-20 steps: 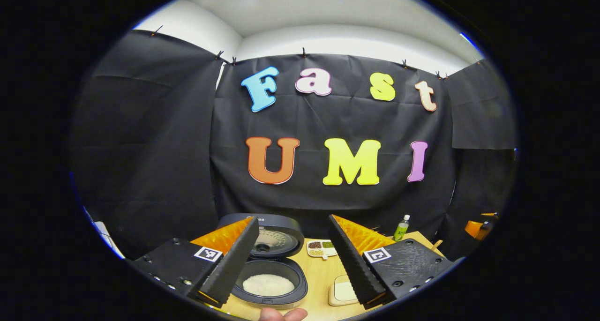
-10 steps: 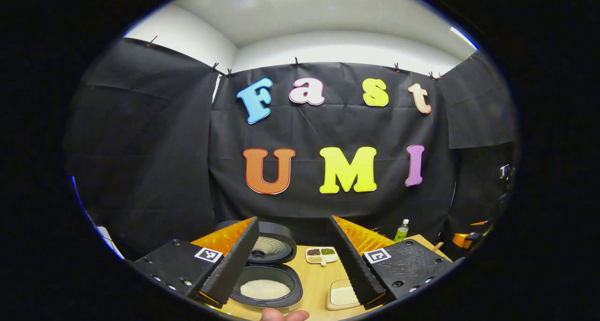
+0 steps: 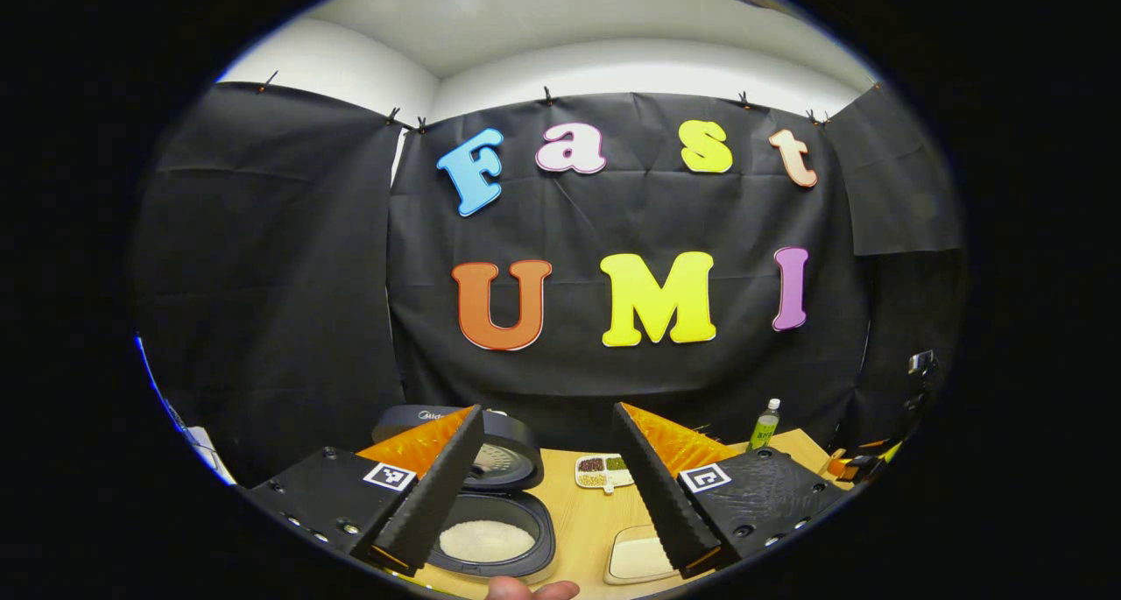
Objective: Close the left gripper, press the button to open the rice cooker; take a wooden spoon from the chopstick holder with the right hand, scoop a spoonful of rice and pour it into the rice cooker, then put the wooden spoon back into the chopstick holder.
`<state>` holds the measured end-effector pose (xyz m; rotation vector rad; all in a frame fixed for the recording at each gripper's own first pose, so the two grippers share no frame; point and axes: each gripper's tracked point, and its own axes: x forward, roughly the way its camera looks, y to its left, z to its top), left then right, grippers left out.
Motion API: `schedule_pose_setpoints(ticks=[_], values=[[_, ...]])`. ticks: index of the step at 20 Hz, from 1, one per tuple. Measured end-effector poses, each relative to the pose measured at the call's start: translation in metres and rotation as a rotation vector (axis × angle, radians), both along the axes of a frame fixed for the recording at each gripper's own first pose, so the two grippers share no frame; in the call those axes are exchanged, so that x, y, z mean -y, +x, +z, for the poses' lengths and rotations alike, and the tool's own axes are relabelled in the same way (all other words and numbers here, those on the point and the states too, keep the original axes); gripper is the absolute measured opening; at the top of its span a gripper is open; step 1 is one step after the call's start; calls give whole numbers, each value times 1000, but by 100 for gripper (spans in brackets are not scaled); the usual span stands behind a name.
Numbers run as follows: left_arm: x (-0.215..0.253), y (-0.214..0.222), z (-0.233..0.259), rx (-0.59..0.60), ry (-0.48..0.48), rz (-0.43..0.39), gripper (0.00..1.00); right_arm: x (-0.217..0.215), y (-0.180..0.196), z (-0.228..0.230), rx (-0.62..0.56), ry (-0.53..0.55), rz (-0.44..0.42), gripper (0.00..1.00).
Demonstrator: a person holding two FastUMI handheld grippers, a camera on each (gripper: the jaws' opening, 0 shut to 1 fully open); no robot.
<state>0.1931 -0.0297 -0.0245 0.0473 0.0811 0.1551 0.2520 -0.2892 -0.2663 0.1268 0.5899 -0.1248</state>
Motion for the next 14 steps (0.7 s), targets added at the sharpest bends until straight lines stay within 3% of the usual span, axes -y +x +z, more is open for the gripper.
schedule_pose_setpoints(ticks=[1, 4, 5, 7, 8, 9, 10, 11, 12, 13, 14], values=[[3, 6, -3, -10, -4, 5, 94, 3, 7, -11, -22, 14, 2, 99], [11, 24, -14, -38, -9, 16, 94, 11, 22, -41, -78, 41, 7, 92], [14, 27, -17, -45, -10, 19, 94, 14, 25, -52, -100, 51, 5, 84], [17, 34, -21, -53, -12, 31, 95, 18, 32, -70, -133, 77, 1, 85], [19, 34, -23, -62, -17, 33, 95, 19, 35, -75, -143, 84, 5, 77], [19, 33, -25, -67, -14, 34, 95, 19, 38, -78, -150, 91, 6, 80], [18, 34, -26, -69, -10, 38, 85, 19, 39, -80, -152, 96, 6, 66], [16, 33, -27, -71, -6, 45, 95, 20, 38, -82, -155, 98, 5, 60], [15, 34, -29, -81, -12, 50, 95, 16, 39, -83, -158, 111, 11, 46], [14, 33, -33, -89, -21, 51, 95, 15, 38, -83, -161, 116, 8, 47], [14, 30, -32, -93, -27, 52, 95, 14, 37, -83, -162, 118, 7, 37]])
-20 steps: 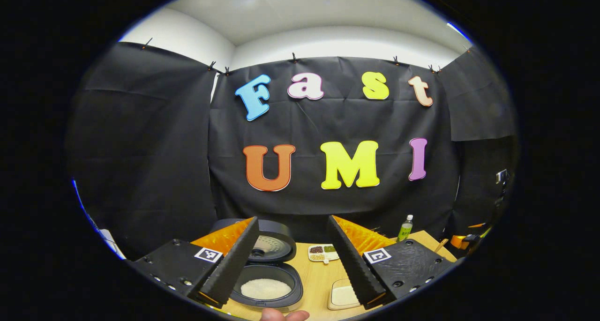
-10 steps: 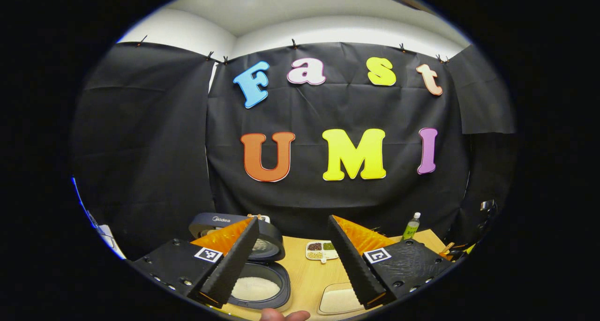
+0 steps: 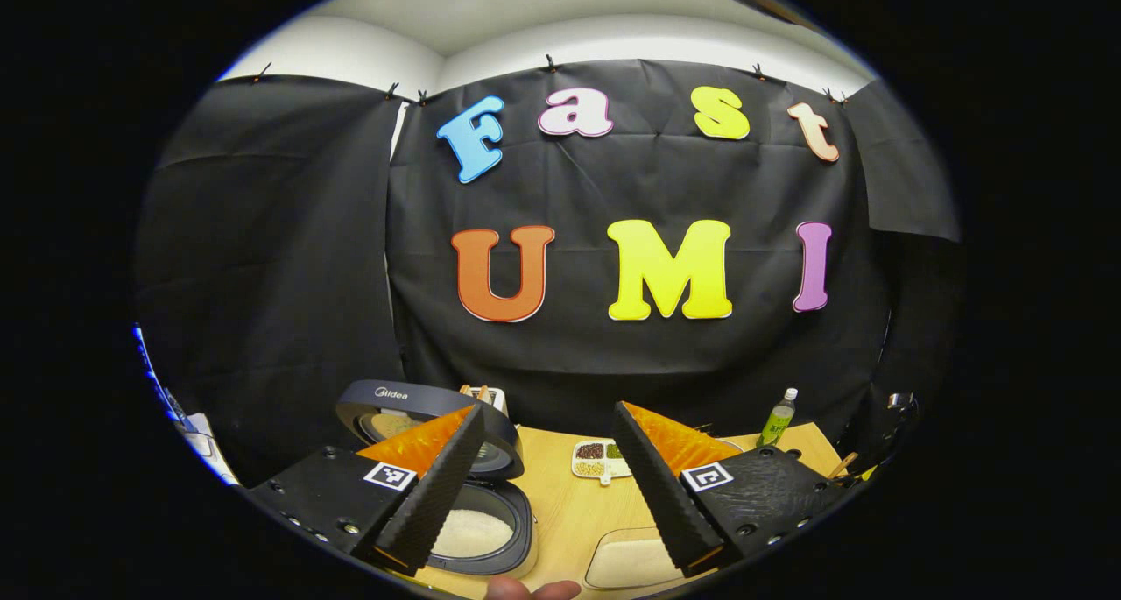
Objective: Close the left gripper, press the button to open the rice cooker; take a wooden spoon from the chopstick holder with the right hand, scoop a spoonful of rice and pour it into the rice cooker, then put the wooden spoon back into the chopstick holder.
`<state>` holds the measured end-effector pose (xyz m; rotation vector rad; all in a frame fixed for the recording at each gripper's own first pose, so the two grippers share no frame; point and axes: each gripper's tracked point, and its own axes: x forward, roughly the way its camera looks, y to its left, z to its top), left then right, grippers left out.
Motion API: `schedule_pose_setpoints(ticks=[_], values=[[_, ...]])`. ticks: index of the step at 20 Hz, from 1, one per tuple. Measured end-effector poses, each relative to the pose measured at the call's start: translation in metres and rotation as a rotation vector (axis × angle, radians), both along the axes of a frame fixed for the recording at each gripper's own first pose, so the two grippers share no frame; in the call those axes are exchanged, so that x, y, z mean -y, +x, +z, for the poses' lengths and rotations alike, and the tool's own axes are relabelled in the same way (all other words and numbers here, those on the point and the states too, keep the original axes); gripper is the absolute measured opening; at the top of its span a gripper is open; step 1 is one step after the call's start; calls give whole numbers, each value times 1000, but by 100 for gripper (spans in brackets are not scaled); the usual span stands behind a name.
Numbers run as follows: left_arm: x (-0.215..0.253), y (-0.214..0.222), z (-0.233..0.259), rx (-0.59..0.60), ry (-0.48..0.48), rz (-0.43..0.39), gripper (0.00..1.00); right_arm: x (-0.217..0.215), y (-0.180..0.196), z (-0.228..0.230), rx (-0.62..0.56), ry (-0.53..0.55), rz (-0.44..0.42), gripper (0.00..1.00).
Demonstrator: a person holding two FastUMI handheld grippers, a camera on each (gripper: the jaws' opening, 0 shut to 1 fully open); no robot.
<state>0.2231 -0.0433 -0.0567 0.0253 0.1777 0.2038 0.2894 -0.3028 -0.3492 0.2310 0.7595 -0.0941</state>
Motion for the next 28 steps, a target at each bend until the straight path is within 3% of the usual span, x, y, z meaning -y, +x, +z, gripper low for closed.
schedule_pose_setpoints(ticks=[1, 2, 3, 4, 7, 15, 22, 28], values=[[-3, -3, 0, 0, -2, 3, 95, -5, -2, 5, 3, 12, 4, 34], [-5, -5, 2, 3, -5, 1, 85, -10, -1, 7, 10, 23, 8, 24], [-4, -9, 5, 11, -6, -3, 95, -14, -3, 7, 3, 21, 6, 23], [-8, -11, 7, 21, -7, -7, 95, -14, -3, 9, 3, 16, -6, 14], [-17, -27, 14, 37, -12, -17, 95, -16, -5, 22, 32, 5, -47, 9], [-59, -75, 24, 68, -49, -18, 95, -43, -12, 96, 155, -81, -102, 8], [-95, -108, 18, 52, -46, -19, 95, -140, -28, 152, 249, -90, -6, 8], [-117, -132, 19, 45, -46, -16, 94, -228, -39, 130, 230, -92, 111, 8]])
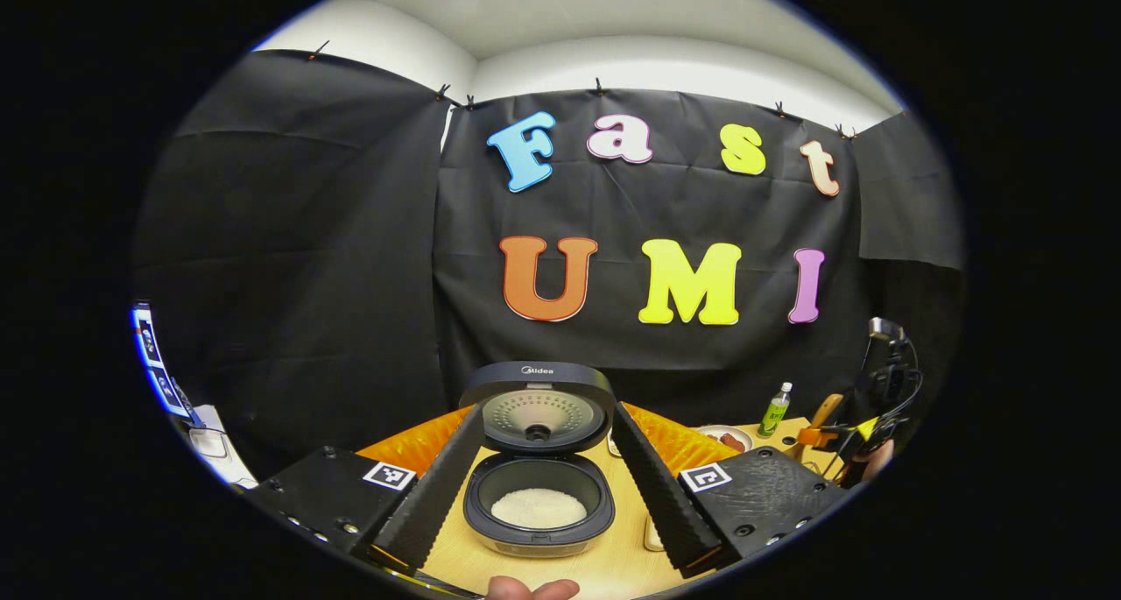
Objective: Close the left gripper, press the button to open the rice cooker; take a wooden spoon from the chopstick holder with the right hand, scoop a spoonful of rice and pour it into the rice cooker, then put the wooden spoon back into the chopstick holder.
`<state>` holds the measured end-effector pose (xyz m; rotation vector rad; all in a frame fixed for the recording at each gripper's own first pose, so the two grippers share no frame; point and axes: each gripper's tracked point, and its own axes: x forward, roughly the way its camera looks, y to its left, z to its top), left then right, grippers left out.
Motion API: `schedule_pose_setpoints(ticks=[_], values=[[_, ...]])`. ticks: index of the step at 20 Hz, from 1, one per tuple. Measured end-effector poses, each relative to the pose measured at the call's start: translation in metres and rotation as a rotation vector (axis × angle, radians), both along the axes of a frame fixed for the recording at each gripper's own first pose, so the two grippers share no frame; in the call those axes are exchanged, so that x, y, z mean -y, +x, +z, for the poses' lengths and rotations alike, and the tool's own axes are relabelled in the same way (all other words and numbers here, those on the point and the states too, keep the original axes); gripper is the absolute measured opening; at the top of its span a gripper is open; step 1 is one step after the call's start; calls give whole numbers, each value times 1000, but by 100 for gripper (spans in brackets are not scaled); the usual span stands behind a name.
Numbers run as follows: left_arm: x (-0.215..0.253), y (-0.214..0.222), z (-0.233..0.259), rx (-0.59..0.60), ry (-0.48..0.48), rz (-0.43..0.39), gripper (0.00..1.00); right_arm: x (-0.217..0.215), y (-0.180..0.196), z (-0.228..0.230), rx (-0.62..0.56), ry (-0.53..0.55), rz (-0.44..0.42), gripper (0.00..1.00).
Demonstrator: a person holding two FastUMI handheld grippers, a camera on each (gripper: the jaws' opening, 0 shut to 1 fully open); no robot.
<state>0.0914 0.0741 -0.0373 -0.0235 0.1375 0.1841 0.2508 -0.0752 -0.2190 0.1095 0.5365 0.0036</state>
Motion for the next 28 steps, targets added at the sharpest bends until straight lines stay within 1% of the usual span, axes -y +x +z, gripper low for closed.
schedule_pose_setpoints(ticks=[2, 5, 8, 12, 15, 17, 20, 25, 28], values=[[-9, -6, -1, -3, 2, 10, 94, -16, -2, -19, -22, -22, 21, 8], [-22, -18, -3, -20, 6, 36, 95, -21, 0, -50, -41, -111, 28, 9], [-33, -26, -6, -38, 3, 60, 95, -26, 0, -77, -63, -176, 32, 9], [-42, -33, -13, -61, -2, 90, 95, -31, 0, -96, -52, -317, 58, 9], [-44, -38, -17, -79, 2, 102, 95, -40, -4, -114, -71, -351, 80, 8], [-45, -41, -19, -86, 5, 108, 95, -46, -8, -127, -92, -333, 78, 8], [-49, -46, -20, -99, 5, 120, 95, -64, -8, -132, -94, -293, 84, 8], [-55, -56, -22, -112, 5, 149, 95, -104, -11, -139, -133, -154, 119, 9], [-59, -62, -22, -114, 1, 161, 95, -116, -11, -140, -171, -25, 104, 8]])
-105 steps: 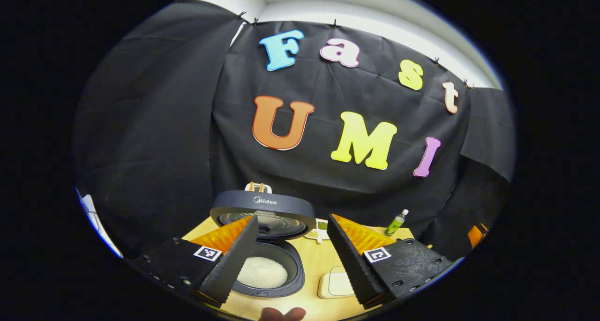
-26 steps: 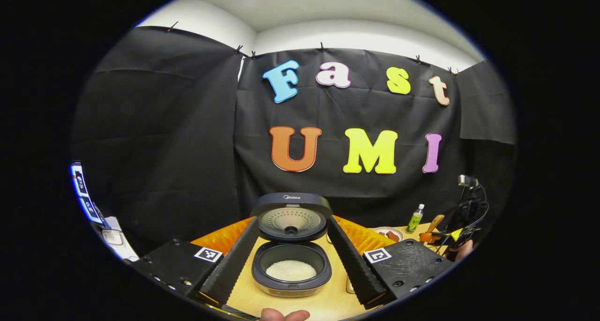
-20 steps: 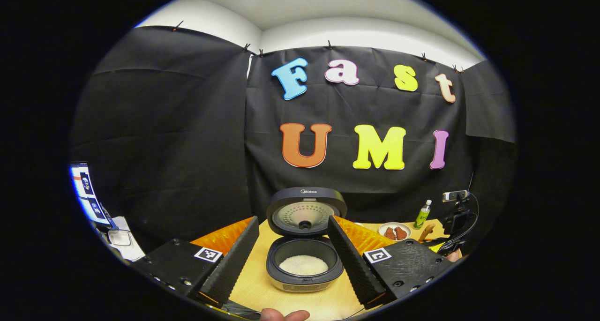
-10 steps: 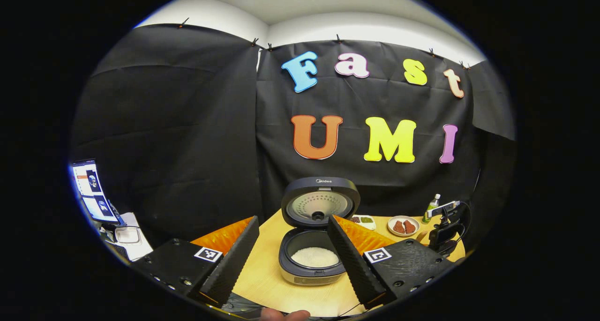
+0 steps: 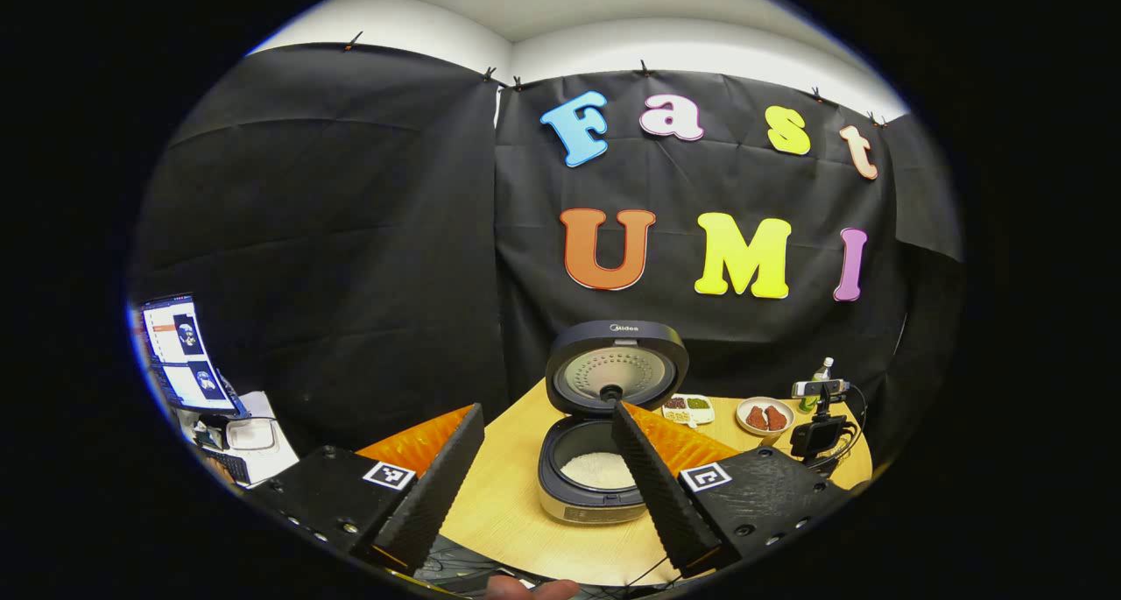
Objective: Close the left gripper, press the button to open the rice cooker; take a wooden spoon from the chopstick holder with the right hand, scoop a spoonful of rice and pour it into the rice cooker, then put the wooden spoon back into the chopstick holder.
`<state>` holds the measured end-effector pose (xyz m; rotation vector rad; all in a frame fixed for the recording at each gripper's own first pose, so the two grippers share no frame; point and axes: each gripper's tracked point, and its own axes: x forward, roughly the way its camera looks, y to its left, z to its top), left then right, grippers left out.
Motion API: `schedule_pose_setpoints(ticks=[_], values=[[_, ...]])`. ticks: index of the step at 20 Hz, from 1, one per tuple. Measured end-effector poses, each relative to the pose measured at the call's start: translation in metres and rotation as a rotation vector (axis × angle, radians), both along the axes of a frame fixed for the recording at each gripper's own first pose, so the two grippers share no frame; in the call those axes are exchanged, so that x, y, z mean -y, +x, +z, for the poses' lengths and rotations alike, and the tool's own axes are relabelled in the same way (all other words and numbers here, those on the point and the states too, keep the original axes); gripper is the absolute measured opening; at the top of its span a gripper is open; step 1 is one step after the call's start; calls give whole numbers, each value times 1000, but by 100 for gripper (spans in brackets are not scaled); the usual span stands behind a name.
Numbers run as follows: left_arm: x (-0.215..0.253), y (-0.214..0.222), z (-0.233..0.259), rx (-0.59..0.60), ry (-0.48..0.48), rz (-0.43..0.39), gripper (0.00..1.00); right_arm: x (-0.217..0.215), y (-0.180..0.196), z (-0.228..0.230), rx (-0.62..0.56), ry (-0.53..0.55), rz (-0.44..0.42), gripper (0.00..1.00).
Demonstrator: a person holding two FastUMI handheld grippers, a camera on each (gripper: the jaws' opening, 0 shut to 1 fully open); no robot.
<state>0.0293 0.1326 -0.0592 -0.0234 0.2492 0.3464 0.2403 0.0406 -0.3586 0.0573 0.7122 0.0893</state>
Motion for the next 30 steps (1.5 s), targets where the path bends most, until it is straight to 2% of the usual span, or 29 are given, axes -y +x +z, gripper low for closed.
schedule_pose_setpoints(ticks=[7, 11, 13, 17, 19, 25, 30], values=[[1, -2, -2, 1, -8, 8, 95, -6, 1, 2, -140, 317, -102, 8], [8, 2, -1, 4, -6, -10, 95, 7, 4, 5, -155, 413, -154, 8], [12, 5, -1, 3, -10, -24, 95, 21, 4, 6, -158, 468, -195, 8], [26, 15, -2, -2, -14, -65, 95, 45, 5, 4, -193, 652, -320, 8], [34, 21, 2, 5, -19, -89, 95, 62, 4, 8, -180, 691, -364, 8], [52, 33, 11, 29, -45, -155, 95, 103, 5, 53, -91, 814, -422, 8], [58, 36, 13, 54, -56, -181, 95, 116, 1, 111, -3, 850, -411, 8]])
